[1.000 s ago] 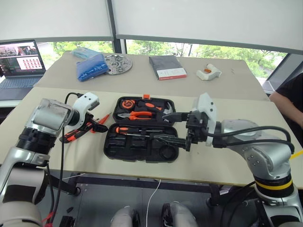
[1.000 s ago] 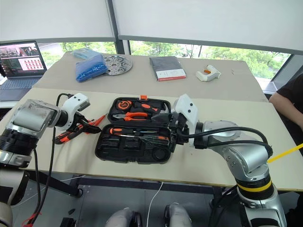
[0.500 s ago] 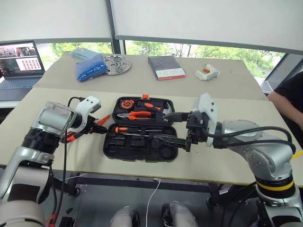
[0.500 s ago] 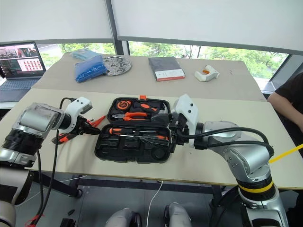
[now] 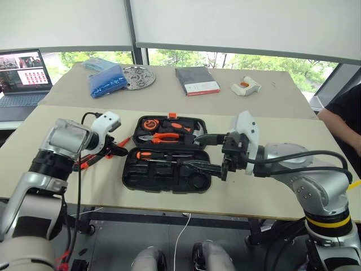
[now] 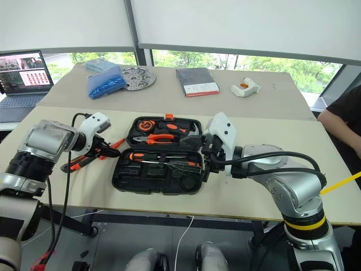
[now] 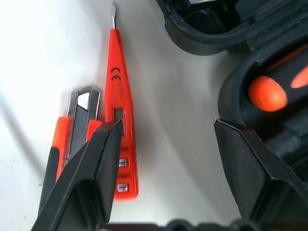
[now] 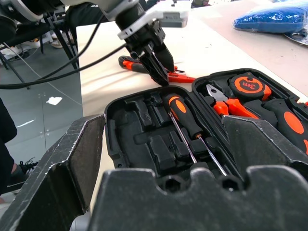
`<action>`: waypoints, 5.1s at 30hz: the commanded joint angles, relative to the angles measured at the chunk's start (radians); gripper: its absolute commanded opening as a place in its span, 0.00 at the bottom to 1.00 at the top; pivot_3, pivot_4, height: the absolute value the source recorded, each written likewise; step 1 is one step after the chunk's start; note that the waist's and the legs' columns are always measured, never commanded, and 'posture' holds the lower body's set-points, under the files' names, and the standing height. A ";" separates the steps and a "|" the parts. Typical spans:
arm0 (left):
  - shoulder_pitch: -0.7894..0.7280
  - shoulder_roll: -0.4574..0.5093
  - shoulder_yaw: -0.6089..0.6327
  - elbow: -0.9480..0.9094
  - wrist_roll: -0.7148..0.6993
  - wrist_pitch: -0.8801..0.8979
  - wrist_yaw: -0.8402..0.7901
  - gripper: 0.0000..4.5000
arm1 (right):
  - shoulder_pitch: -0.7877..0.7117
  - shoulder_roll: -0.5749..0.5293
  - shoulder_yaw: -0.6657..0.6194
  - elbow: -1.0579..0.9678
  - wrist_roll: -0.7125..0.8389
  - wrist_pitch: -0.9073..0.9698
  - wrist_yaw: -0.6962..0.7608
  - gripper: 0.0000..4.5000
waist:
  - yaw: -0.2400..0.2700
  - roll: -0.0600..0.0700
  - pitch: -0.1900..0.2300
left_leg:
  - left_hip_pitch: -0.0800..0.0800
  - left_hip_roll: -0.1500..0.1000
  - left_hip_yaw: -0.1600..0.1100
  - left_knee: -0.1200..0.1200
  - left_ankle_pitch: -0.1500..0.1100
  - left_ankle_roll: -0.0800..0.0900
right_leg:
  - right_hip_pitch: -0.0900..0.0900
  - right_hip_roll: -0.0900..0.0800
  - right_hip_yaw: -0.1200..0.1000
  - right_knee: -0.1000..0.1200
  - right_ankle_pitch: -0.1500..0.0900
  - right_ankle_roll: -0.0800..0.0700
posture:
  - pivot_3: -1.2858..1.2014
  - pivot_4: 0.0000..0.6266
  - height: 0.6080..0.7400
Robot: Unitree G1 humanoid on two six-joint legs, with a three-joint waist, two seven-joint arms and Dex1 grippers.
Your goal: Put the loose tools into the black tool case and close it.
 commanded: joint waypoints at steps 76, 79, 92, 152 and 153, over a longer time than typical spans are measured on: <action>-0.130 -0.179 -0.174 0.191 0.218 -0.846 -0.636 0.08 | 0.145 -0.070 0.061 -0.038 -0.187 -0.171 0.009 1.00 | 0.006 -0.001 0.000 | -0.006 0.001 -0.003 0.011 -0.003 0.005 | 0.000 0.000 -0.002 0.001 -0.001 0.001 | 0.52 0.24 0.84; -0.126 -0.173 -0.158 0.185 0.216 -0.844 -0.641 0.19 | 0.152 -0.069 0.059 -0.041 -0.182 -0.171 0.004 1.00 | 0.006 -0.001 0.000 | -0.008 0.002 -0.005 0.013 -0.004 0.006 | 0.000 0.000 -0.003 0.001 -0.001 0.001 | 0.52 0.24 0.84; 0.078 0.021 0.135 -0.053 -0.249 -0.703 -0.609 0.59 | 0.220 -0.085 0.058 -0.069 -0.184 -0.181 0.017 1.00 | -0.007 -0.001 0.000 | -0.008 0.002 -0.008 0.014 -0.004 0.007 | 0.000 -0.001 -0.003 0.001 -0.001 0.001 | 0.52 0.24 0.84; 1.017 0.179 0.887 -0.400 -0.318 -0.583 -0.163 0.99 | -0.112 0.041 0.167 0.166 -0.138 -0.227 0.274 1.00 | 0.016 0.000 -0.001 | 0.000 0.001 -0.009 -0.002 -0.008 -0.006 | 0.004 -0.005 -0.005 -0.007 -0.001 0.001 | 0.52 0.24 0.84; 0.965 0.205 0.846 -0.357 -0.300 -0.598 -0.173 0.99 | -0.112 0.041 0.167 0.167 -0.140 -0.230 0.275 1.00 | 0.020 0.000 -0.001 | 0.000 0.001 -0.009 -0.002 -0.008 -0.006 | 0.004 -0.005 -0.005 -0.007 -0.001 0.001 | 0.52 0.24 0.84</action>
